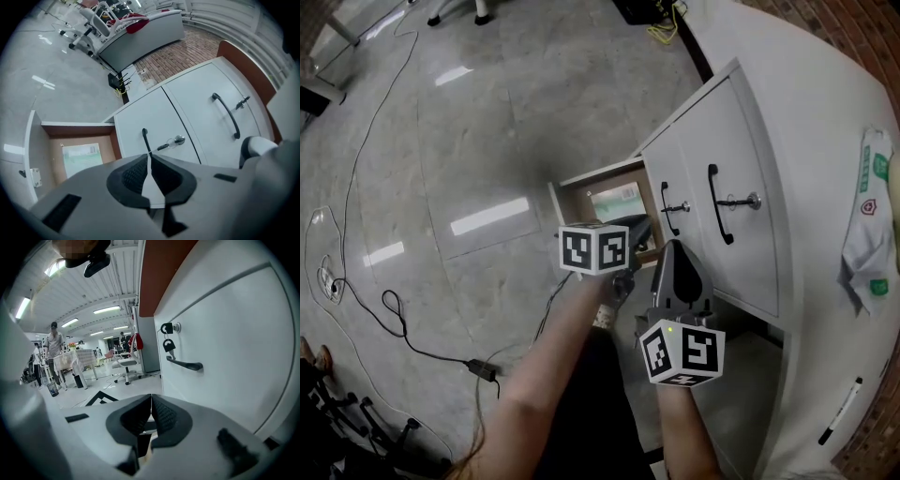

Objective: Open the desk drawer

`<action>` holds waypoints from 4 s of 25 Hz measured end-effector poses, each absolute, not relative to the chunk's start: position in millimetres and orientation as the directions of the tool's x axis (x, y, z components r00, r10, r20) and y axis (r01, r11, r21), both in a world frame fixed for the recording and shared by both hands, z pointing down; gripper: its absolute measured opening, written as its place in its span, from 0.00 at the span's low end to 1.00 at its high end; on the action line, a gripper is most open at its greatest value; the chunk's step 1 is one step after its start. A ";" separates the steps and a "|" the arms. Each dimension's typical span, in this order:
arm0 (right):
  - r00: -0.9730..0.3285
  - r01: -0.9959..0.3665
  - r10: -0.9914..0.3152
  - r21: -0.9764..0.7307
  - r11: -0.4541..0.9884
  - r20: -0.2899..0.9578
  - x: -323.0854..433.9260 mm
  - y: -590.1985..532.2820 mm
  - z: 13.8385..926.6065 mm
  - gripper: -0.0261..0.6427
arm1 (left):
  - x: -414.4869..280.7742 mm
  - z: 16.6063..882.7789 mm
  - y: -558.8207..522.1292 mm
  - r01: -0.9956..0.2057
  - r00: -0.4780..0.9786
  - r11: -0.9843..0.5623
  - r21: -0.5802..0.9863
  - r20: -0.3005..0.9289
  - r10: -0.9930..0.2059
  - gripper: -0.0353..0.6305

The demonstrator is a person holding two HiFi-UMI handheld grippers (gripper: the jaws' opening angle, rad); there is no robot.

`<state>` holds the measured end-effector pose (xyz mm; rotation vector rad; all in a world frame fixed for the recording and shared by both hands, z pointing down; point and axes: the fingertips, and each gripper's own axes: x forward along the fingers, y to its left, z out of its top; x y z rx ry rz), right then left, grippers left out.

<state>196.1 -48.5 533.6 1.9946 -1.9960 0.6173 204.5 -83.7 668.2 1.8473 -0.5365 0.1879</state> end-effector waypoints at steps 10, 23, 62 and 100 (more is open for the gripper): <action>-0.035 -0.993 -0.889 -0.113 -0.019 0.457 203.7 -44.6 538.6 0.06 | 235.6 684.3 -90.9 -0.337 0.923 -0.121 0.934 0.302 -0.238 0.25; -0.021 -0.993 -0.869 -0.112 -0.039 0.495 211.5 -43.3 552.9 0.06 | 256.9 687.6 -90.9 -0.269 0.937 -0.075 0.960 0.242 -0.250 0.11; -0.081 -0.989 -0.863 -0.149 0.006 0.498 157.2 -54.0 535.3 0.06 | 163.0 686.4 -68.3 -0.392 0.903 -0.078 0.917 0.367 -0.222 0.09; -0.180 -0.971 -0.836 -0.229 0.067 0.519 88.3 -58.6 545.2 0.06 | 9.1 724.6 -33.8 -0.563 0.800 -0.002 0.826 0.545 -0.251 0.09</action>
